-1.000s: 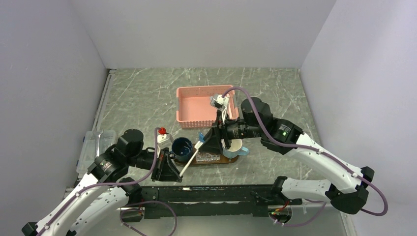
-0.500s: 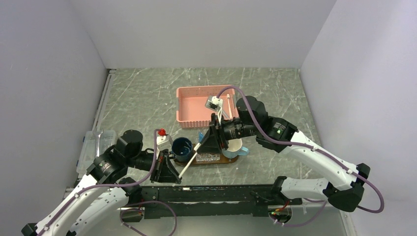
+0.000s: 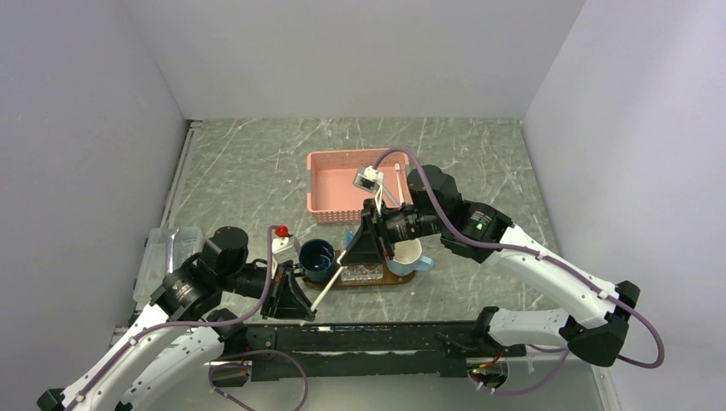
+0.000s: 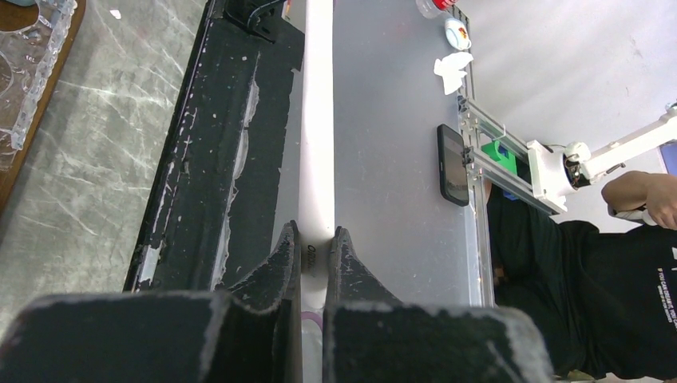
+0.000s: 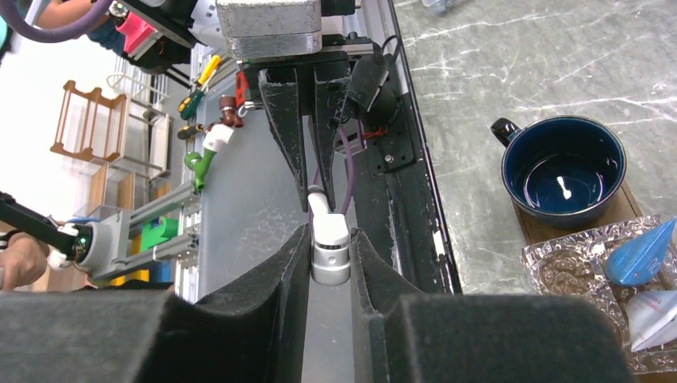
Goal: Prepare toiletry sets of a toothbrush and toothpaste on the tray
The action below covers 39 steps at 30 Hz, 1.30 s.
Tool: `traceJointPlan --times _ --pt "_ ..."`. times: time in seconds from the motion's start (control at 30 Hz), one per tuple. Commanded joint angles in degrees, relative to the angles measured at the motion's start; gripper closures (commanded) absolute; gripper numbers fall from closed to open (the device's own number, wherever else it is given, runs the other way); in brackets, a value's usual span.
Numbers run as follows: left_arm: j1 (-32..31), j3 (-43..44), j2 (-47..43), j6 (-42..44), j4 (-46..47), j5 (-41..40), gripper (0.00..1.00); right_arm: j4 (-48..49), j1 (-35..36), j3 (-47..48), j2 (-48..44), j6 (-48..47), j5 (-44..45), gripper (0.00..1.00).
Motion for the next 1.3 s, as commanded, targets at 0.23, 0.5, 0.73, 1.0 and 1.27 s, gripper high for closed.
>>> traceJointPlan --times 0.23,0.5,0.73,1.0,1.27 --pt "-0.16 6.33 -0.29 0.48 1.24 -5.82 0.53 -1.10 -0.01 2.48 -2.28 -0.99 1.10 1.00" --pt "-0.14 10.65 -0.74 -0.91 -0.83 -24.14 0.33 -10.01 -0.03 5.21 -5.96 -3.87 8.78 1.00" --pt "-0.22 10.18 -2.38 -1.88 -0.18 -34.02 0.28 -17.96 -0.03 7.70 -8.70 -6.66 18.21 1.00" --pt "-0.15 8.52 -4.60 -2.19 0.28 -40.42 0.17 -24.71 1.82 10.41 -9.38 -8.30 29.80 1.00" --pt "-0.20 6.52 -5.27 -2.18 0.85 -43.40 0.05 -26.05 6.09 10.45 -12.08 -7.16 41.43 1.00"
